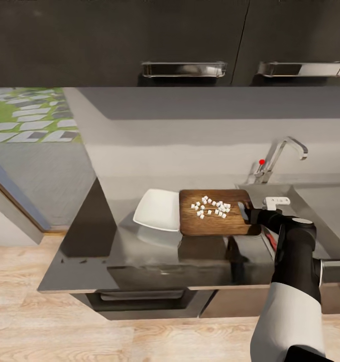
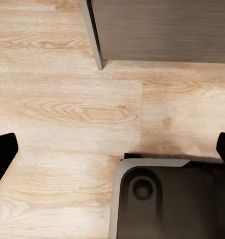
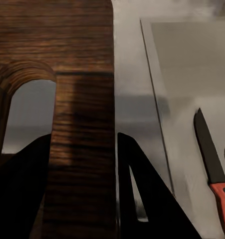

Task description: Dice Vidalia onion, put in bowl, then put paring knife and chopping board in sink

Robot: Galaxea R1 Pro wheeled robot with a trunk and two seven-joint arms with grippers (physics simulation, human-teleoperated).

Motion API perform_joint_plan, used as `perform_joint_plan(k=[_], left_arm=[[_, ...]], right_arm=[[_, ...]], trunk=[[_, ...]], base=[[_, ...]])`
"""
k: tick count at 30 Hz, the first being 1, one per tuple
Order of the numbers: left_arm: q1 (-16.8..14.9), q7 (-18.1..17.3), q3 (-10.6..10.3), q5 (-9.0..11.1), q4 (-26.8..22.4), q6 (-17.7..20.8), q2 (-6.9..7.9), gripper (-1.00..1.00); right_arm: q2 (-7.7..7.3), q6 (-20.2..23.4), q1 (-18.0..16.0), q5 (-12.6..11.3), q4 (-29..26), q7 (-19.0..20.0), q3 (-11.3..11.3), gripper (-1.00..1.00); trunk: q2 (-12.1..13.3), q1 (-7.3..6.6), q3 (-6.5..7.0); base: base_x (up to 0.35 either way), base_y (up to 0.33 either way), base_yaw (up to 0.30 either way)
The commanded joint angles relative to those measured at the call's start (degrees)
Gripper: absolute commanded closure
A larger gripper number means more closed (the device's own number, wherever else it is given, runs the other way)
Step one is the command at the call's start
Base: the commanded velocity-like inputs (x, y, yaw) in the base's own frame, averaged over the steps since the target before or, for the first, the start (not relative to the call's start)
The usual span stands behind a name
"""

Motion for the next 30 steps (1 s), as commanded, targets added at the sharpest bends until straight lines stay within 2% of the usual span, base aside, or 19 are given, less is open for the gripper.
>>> perform_joint_plan(k=[1, 15, 26, 30], left_arm=[[0.0, 0.3, -0.5, 0.5, -0.1, -0.1, 0.09, -1.00], [0.0, 0.3, -0.5, 0.5, -0.1, -0.1, 0.09, -1.00], [0.0, 0.3, -0.5, 0.5, -0.1, -0.1, 0.09, -1.00], [0.0, 0.3, -0.5, 0.5, -0.1, -0.1, 0.09, -1.00]], right_arm=[[0.07, 0.1, -0.1, 0.5, -0.1, 0.6, -0.1, 1.00], [0.07, 0.1, -0.1, 0.6, -0.1, 0.6, -0.1, 1.00], [0.07, 0.1, -0.1, 0.6, -0.1, 0.6, -0.1, 1.00], [0.07, 0.1, -0.1, 0.5, -0.1, 0.6, -0.1, 1.00]], trunk=[[-0.1, 0.06, 0.00], [-0.1, 0.06, 1.27], [-0.1, 0.06, 2.26], [-0.1, 0.06, 2.62]], base=[[0.172, 0.177, 0.000], [0.163, 0.152, 0.000], [-0.017, 0.207, 0.000], [0.138, 0.251, 0.000]])
